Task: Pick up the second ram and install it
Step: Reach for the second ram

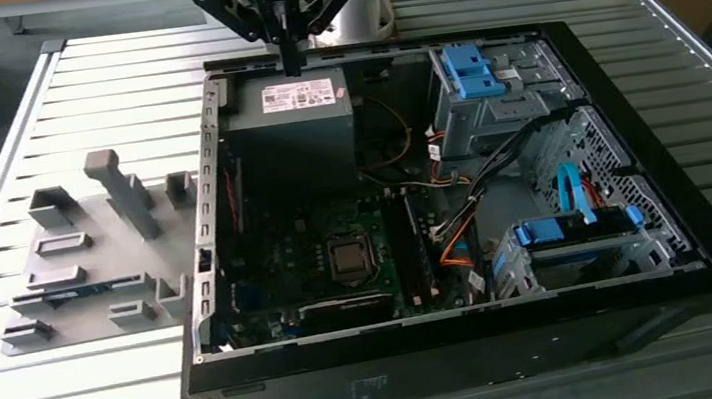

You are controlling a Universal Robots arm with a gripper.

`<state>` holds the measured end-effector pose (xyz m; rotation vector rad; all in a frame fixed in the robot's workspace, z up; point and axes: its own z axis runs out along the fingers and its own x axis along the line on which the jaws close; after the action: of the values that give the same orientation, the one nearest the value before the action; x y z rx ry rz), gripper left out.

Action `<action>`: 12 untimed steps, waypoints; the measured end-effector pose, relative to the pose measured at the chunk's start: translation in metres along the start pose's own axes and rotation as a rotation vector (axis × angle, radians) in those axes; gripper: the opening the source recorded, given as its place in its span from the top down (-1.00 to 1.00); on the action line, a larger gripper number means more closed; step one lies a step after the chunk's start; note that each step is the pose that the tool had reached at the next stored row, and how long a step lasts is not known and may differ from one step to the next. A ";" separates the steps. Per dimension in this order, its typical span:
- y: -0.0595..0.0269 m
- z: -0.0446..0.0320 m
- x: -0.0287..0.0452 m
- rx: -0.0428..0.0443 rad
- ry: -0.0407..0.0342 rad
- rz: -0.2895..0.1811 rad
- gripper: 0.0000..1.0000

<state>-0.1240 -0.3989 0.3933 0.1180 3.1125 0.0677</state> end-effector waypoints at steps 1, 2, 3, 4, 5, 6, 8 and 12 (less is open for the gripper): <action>-0.0001 0.0000 0.0007 0.0000 0.0000 0.000 0.80; -0.0002 0.0000 0.0015 0.0000 0.0000 0.000 0.80; -0.0002 -0.0001 0.0026 0.0001 0.0001 0.000 0.80; -0.0003 -0.0001 0.0037 0.0001 0.0000 0.000 0.80; -0.0004 0.0000 0.0050 0.0000 0.0000 0.000 0.80; -0.0005 0.0000 0.0063 0.0000 0.0000 0.000 0.80; -0.0007 0.0000 0.0084 0.0000 0.0000 0.000 0.80; -0.0009 0.0001 0.0123 0.0000 0.0001 0.000 0.80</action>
<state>-0.1364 -0.3989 0.3928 0.1180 3.1125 0.0676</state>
